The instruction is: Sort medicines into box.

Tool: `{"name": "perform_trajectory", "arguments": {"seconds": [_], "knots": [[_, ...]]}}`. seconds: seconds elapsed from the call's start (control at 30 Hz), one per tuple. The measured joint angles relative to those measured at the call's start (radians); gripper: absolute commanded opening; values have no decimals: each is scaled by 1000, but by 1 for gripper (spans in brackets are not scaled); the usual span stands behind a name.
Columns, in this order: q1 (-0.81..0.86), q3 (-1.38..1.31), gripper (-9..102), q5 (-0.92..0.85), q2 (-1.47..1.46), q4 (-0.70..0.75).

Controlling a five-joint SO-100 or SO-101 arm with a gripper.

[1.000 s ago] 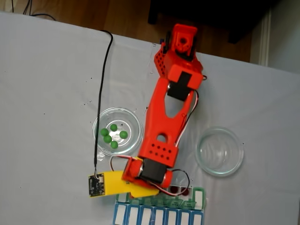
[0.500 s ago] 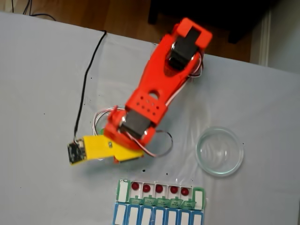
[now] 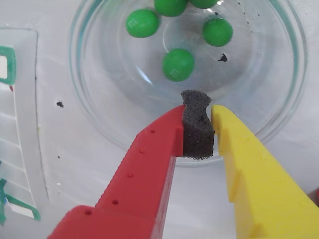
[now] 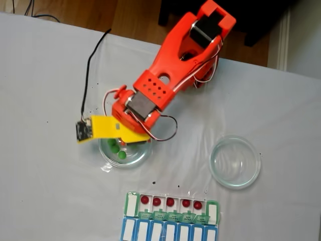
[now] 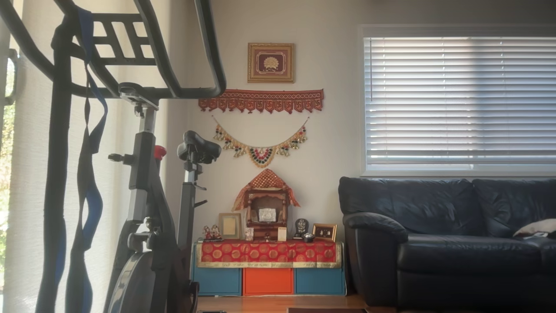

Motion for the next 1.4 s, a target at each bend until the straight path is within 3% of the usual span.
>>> {"name": "perform_trajectory", "arguments": {"seconds": [0.27, 0.53, 0.7, 1.4], "knots": [[0, -40, 1, 126, -57, 29], [-23, -69, 13, 176, -121, 23], [-25, -69, 21, 170, -121, -5], [-11, -69, 26, 80, -276, -77]]}}
